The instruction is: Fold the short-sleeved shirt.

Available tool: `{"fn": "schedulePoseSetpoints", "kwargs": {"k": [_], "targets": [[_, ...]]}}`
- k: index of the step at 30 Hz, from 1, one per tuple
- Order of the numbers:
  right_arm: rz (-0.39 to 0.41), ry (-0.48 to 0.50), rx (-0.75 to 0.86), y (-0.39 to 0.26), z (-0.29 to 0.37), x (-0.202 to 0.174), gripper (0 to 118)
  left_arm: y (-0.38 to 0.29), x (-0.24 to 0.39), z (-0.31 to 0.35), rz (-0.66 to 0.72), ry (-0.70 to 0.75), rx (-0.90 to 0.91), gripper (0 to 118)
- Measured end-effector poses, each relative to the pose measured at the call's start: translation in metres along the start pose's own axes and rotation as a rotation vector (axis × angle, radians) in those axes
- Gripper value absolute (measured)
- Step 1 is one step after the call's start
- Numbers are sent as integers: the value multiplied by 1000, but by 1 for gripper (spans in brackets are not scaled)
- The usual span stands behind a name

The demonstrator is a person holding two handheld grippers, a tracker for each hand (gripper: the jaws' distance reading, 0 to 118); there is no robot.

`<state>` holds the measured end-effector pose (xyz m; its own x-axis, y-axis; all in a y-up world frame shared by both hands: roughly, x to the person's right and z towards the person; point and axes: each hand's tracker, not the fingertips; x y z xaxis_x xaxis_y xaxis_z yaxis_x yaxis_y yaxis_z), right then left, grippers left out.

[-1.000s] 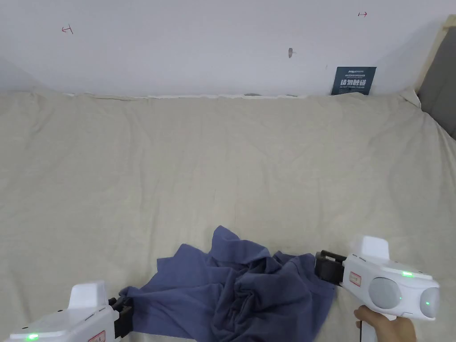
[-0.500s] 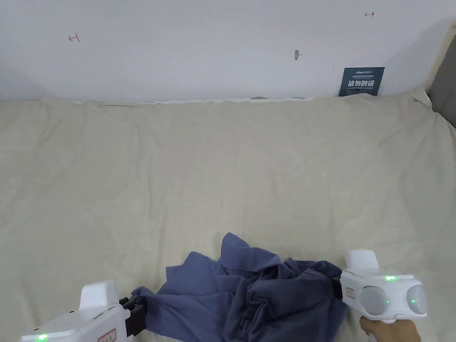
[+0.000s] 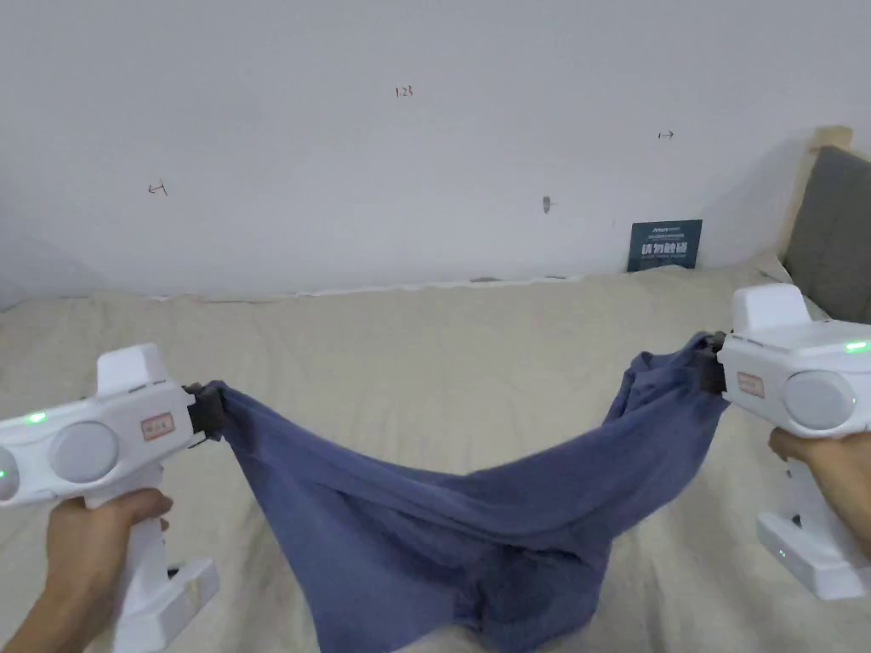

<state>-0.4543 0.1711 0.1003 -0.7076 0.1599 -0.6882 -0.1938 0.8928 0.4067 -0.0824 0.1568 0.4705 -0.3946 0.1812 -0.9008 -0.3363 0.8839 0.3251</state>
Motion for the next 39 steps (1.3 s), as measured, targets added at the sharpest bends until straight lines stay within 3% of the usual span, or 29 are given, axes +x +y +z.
{"fn": "schedulePoseSetpoints", "kwargs": {"k": [8,15,21,28,39], "targets": [[-139,8,132,97,-25,29,5,126,-15,-7,-28,116,169,3],[-202,22,142,98,-58,25,5,150,-31,-45,-54,202,200,3],[-213,45,61,41,-89,3,5,90,-64,-85,-83,248,112,3],[-261,63,-114,-58,-101,-18,5,-28,-73,-95,-132,280,-67,3],[-291,78,-273,-199,-13,-27,5,-209,-48,-2,-89,290,-310,3]]}}
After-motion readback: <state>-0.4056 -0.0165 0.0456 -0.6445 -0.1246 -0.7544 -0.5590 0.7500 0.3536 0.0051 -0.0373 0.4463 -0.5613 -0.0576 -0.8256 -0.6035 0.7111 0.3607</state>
